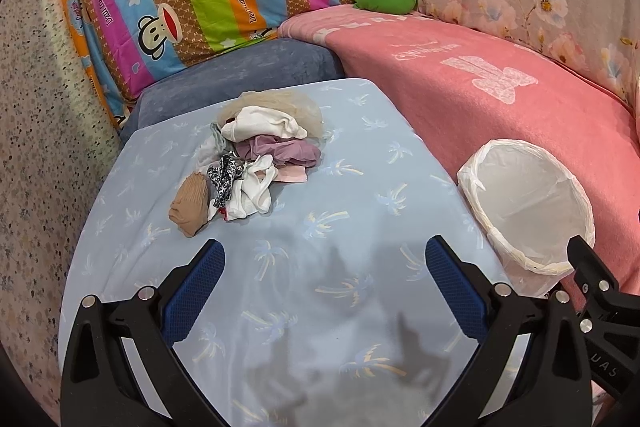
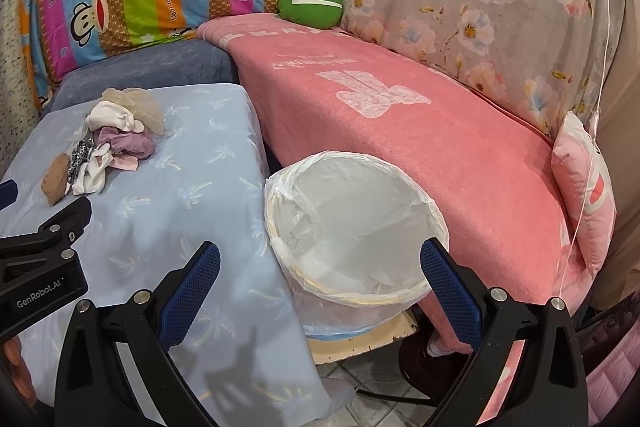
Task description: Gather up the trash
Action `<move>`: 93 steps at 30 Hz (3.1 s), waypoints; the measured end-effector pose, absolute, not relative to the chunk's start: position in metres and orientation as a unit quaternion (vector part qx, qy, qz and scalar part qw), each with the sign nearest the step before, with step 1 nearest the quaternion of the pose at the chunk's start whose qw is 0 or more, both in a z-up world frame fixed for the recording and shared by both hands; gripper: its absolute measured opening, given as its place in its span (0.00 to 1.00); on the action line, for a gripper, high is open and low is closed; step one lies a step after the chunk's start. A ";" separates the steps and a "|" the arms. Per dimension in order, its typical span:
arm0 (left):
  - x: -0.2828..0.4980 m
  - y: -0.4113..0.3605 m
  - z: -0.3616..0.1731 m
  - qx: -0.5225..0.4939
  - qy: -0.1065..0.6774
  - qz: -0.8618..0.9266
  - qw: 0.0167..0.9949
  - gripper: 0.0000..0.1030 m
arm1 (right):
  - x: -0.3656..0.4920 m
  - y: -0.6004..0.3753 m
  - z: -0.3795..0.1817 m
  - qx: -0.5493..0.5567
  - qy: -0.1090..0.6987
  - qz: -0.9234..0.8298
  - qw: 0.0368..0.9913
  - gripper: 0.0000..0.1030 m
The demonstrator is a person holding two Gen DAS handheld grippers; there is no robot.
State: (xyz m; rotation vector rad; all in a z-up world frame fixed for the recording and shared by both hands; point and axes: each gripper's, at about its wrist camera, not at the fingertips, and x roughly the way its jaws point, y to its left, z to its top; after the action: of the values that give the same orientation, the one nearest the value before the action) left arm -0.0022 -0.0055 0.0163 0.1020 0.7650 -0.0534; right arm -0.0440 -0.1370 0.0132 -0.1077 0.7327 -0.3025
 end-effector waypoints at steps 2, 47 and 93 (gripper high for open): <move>-0.002 -0.005 0.016 0.050 0.373 -0.026 0.926 0.93 | -0.045 -0.137 0.013 -0.052 0.356 -0.147 0.921 0.94; -0.002 -0.007 0.020 0.049 0.369 -0.027 0.928 0.93 | -0.046 -0.137 0.017 -0.053 0.352 -0.149 0.923 0.94; 0.128 0.187 -0.070 -0.060 0.445 -0.024 0.893 0.84 | 0.127 0.039 -0.044 -0.026 0.394 0.022 0.918 0.94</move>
State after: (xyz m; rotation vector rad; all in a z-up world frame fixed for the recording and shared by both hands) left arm 0.1283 0.1875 -0.0700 -0.1243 0.9226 -0.0488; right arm 0.1272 0.0394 -0.0440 -0.0528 0.8108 0.0453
